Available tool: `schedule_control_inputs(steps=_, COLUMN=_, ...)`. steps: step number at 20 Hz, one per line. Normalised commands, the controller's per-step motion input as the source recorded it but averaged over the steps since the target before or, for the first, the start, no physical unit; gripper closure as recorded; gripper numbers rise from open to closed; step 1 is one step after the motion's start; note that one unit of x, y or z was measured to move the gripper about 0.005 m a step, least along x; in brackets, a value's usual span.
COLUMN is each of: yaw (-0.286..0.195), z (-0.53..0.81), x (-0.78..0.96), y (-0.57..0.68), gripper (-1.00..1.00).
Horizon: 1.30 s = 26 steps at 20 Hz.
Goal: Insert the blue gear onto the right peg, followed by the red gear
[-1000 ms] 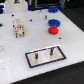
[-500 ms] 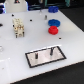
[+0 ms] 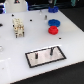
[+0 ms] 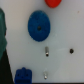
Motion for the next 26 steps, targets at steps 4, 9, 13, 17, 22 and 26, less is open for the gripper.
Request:
schedule_control_inputs(steps=4, yaw=0.000, z=-0.51, x=-0.47, y=0.44, gripper=-1.00)
schedule_control_inputs(steps=9, yaw=0.000, z=-0.60, x=-0.38, y=0.13, gripper=-1.00)
schedule_control_inputs(steps=13, yaw=0.000, z=-0.58, x=-0.37, y=-0.04, gripper=-1.00)
schedule_control_inputs(steps=17, yaw=0.000, z=-0.56, x=-0.31, y=-0.10, gripper=-1.00)
schedule_control_inputs(steps=22, yaw=0.000, z=-0.51, x=-0.24, y=-0.15, gripper=-1.00)
schedule_control_inputs(steps=26, yaw=0.000, z=-0.18, x=-0.21, y=-0.09, gripper=-1.00)
